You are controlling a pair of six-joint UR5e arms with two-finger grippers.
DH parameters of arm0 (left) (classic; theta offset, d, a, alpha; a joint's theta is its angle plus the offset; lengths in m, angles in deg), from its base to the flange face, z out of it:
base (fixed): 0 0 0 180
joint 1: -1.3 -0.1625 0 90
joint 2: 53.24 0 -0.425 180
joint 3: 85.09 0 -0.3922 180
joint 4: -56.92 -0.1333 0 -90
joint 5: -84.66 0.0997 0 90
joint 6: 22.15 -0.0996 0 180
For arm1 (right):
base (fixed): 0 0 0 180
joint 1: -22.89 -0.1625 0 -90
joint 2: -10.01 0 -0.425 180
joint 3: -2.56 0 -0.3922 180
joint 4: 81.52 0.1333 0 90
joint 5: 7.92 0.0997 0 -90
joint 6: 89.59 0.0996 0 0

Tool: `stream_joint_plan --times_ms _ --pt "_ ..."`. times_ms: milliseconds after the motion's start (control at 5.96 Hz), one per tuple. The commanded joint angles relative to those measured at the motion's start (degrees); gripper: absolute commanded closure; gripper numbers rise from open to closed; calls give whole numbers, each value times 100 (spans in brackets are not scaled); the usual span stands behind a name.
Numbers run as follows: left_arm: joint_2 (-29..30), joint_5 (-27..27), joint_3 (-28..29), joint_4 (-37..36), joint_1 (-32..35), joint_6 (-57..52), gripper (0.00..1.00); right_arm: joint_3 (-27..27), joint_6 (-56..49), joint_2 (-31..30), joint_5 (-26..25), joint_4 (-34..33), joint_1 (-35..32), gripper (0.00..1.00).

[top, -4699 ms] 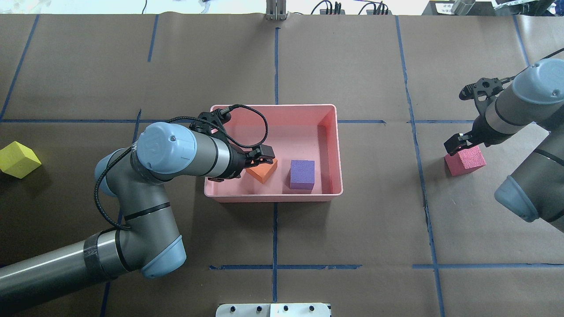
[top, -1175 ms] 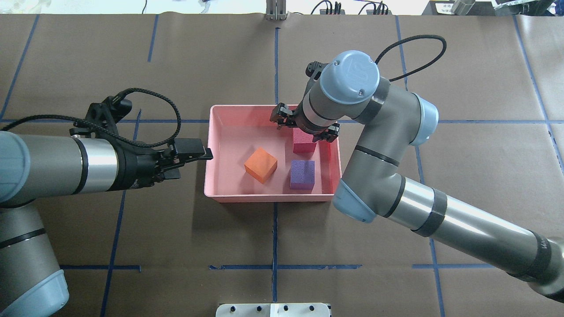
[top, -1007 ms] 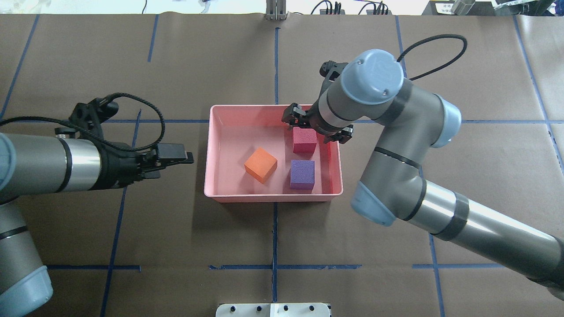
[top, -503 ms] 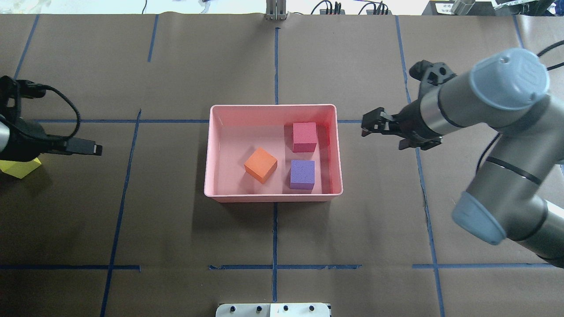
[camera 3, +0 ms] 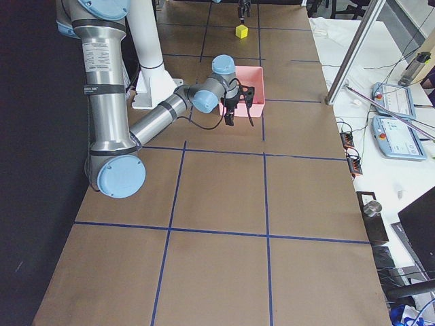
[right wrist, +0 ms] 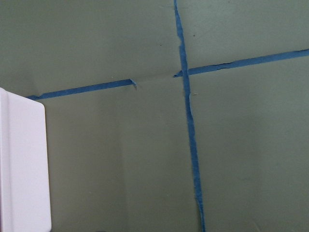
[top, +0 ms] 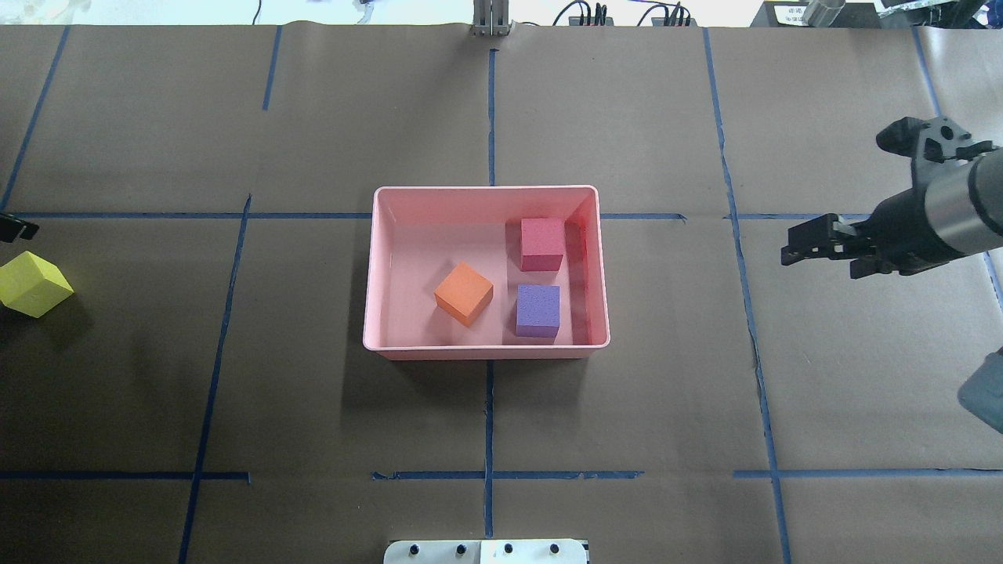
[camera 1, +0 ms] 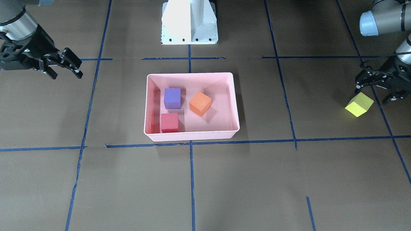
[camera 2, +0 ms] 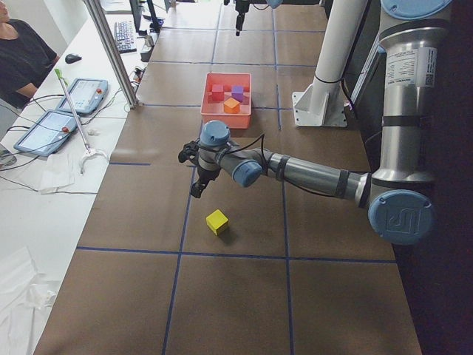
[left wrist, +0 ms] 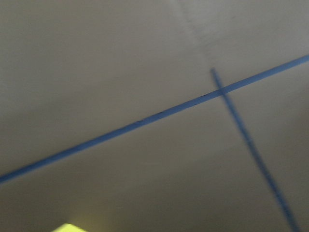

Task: Place blocks into pink bin with both arms
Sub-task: 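Retract the open right gripper from the bin while the left reaches the yellow cube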

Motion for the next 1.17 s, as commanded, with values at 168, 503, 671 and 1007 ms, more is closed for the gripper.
stream_joint_plan --times_ms 168,503,671,1007 --pt "174 -366 972 78 182 -523 0 -14 -528 -164 172 5 -227 0" --pt "183 -773 991 69 33 -573 0 -14 -528 -155 163 5 -218 0" --pt "157 -764 990 148 -107 -608 0 -5 -528 -146 163 5 -218 0" --pt "139 -712 1549 969 -397 -591 1 -14 -528 -137 172 5 -218 0"
